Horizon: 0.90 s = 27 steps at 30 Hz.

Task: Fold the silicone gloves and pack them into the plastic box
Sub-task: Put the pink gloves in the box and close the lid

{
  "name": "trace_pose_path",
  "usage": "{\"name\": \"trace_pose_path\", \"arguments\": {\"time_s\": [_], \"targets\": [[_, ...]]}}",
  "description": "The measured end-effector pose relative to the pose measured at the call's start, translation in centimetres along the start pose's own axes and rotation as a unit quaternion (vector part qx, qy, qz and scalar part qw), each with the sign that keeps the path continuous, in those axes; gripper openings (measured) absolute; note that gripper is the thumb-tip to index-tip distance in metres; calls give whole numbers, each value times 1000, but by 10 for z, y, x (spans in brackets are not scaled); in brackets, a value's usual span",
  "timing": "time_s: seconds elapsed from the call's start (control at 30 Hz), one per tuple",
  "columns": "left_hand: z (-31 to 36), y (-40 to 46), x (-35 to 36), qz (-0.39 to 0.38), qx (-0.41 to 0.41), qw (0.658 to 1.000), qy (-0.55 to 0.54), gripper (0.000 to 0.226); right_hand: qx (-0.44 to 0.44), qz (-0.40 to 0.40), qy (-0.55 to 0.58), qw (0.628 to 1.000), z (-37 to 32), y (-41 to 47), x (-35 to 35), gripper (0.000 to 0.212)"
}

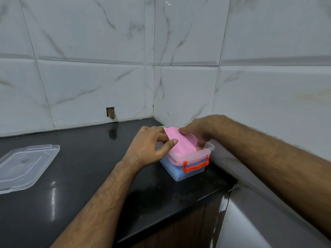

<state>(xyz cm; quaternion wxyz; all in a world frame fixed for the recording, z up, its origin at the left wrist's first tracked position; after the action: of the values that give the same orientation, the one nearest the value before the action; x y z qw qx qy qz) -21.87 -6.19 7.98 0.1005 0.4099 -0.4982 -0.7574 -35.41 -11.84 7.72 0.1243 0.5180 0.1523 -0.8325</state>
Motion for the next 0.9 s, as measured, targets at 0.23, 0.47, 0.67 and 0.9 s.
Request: {"name": "trace_pose_path", "arguments": {"time_s": [0.23, 0.47, 0.67, 0.9], "targets": [[-4, 0, 18, -56, -29, 998, -16, 72, -6, 15, 2, 1000, 1, -4, 0, 98], [-21, -9, 3, 26, -35, 998, 35, 53, -13, 31, 11, 999, 4, 1, -6, 92], [-45, -24, -13, 93, -77, 991, 59, 41, -10, 99, -5, 995, 4, -10, -24, 68], [-60, -59, -38, 124, -197, 968, 95, 42, -14, 174, -17, 984, -10, -38, -45, 65]]}}
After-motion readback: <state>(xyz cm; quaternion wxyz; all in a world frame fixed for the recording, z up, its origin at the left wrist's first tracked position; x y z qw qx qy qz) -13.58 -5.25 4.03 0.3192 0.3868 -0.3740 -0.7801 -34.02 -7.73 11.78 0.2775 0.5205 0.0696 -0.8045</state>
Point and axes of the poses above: each hand's wrist, its own y-axis towards the middle knuckle, its own x-axis out of the palm, z = x × y, the point moved 9 cm from there along y, towards the middle knuckle, and after that the axes turned 13 degrees about z, right-handed, at the moved point
